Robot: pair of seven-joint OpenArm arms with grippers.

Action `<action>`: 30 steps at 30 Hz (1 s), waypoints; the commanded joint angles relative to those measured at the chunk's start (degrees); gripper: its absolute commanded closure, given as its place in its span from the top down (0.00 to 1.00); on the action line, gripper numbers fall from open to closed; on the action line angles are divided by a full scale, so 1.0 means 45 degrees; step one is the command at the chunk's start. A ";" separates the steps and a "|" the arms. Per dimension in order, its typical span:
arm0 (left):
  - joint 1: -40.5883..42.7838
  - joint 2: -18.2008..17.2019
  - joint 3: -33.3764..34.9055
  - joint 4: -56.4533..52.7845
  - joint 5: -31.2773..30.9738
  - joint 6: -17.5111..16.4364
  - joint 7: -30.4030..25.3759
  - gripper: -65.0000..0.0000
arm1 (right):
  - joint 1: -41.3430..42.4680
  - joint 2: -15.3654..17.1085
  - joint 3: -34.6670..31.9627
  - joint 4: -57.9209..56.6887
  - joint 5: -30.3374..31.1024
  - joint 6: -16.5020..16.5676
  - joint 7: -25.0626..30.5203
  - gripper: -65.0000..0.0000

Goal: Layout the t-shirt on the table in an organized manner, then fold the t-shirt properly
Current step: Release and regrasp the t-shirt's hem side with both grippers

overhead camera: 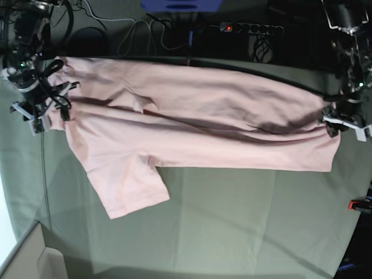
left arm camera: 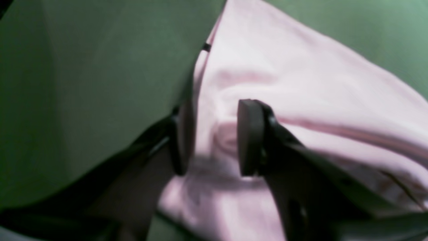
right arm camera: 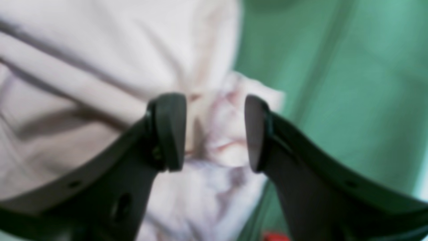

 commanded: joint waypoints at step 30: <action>-0.6785 -0.0368 0.2289 -0.8893 0.3066 0.0151 -0.4764 0.40 | 0.3179 -0.0024 -0.0084 -0.2656 0.0208 -0.0012 0.0246 0.54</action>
